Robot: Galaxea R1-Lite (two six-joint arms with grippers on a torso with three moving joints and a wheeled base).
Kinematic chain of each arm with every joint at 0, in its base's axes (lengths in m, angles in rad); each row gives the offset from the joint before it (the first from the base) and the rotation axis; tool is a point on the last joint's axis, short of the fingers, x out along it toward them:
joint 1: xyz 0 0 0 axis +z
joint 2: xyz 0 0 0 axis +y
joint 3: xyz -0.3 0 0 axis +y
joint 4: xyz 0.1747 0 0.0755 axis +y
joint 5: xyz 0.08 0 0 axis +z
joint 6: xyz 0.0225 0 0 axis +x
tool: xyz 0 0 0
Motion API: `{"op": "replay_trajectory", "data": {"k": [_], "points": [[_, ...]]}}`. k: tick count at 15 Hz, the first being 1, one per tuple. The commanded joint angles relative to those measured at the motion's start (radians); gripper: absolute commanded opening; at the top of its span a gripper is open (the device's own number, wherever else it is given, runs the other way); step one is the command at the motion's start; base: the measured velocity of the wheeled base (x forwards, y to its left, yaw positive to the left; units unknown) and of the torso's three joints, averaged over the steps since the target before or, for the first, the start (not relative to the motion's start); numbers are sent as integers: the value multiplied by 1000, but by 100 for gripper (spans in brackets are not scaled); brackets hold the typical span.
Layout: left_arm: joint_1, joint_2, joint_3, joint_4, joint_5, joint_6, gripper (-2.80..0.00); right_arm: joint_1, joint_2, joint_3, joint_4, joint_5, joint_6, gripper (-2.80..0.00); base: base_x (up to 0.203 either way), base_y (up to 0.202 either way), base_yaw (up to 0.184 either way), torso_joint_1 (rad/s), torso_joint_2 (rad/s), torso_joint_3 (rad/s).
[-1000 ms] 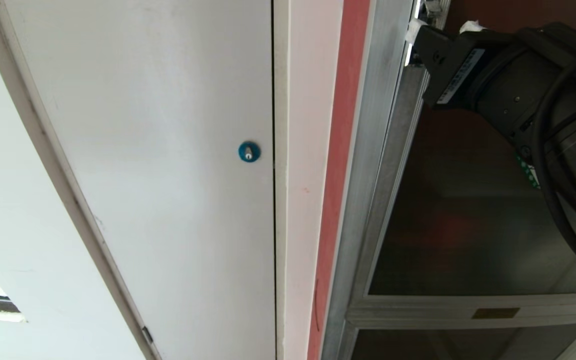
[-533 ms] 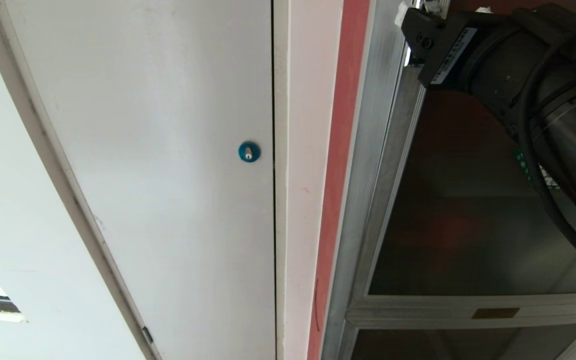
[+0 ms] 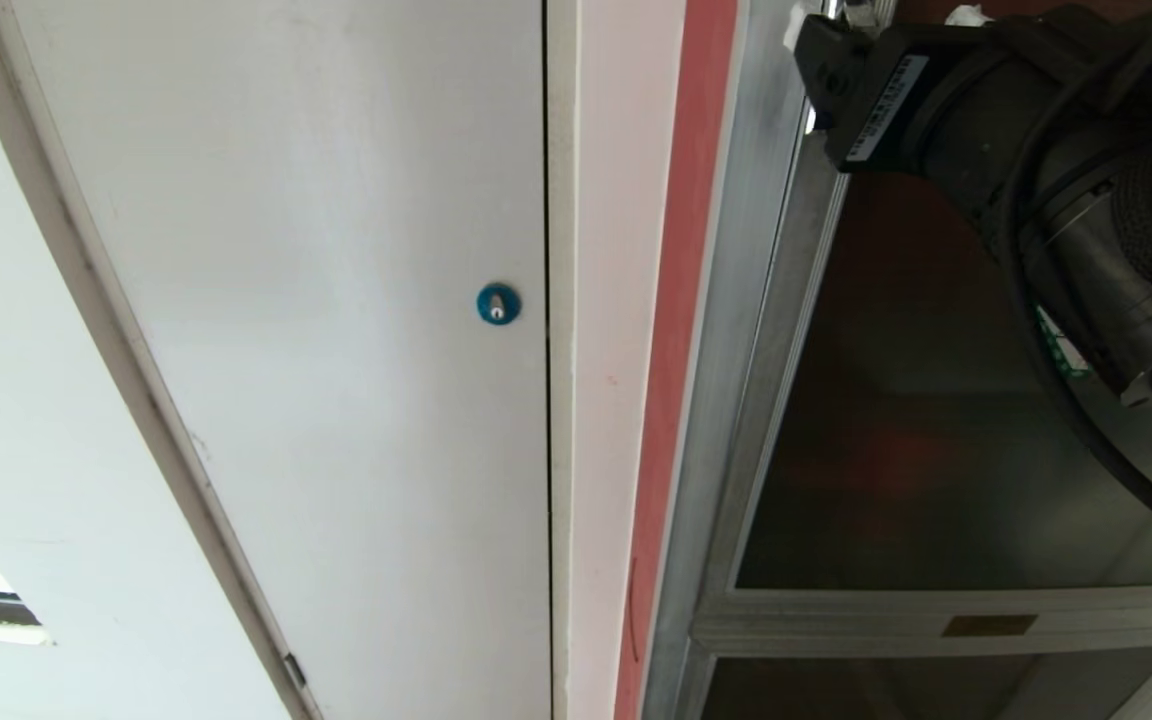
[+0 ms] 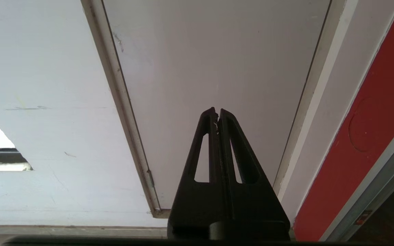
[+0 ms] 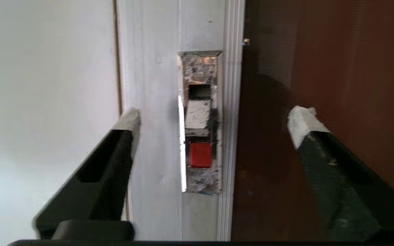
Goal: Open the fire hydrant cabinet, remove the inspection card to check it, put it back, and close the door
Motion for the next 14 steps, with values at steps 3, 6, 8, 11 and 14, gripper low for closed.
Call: {"op": "replay_trajectory", "data": {"k": [3,6,8,11,14], "points": [[0,1,14,-1,0,0,-280,-6,11,-10,-3,0,-3,-280,0,0,0,0,0,0],[0,1,14,-1,0,0,-280,-6,30,-16,-4,4,-3,-280,0,0,0,0,0,0],[0,1,13,-1,0,0,-280,-6,36,-26,-3,4,-2,-280,0,0,0,0,0,0],[0,1,14,-1,0,0,-280,-6,36,-27,-1,5,-2,-280,0,0,0,0,0,0],[0,1,12,-1,0,0,-280,-5,30,-27,-3,5,-2,-280,0,0,0,0,0,0]]}}
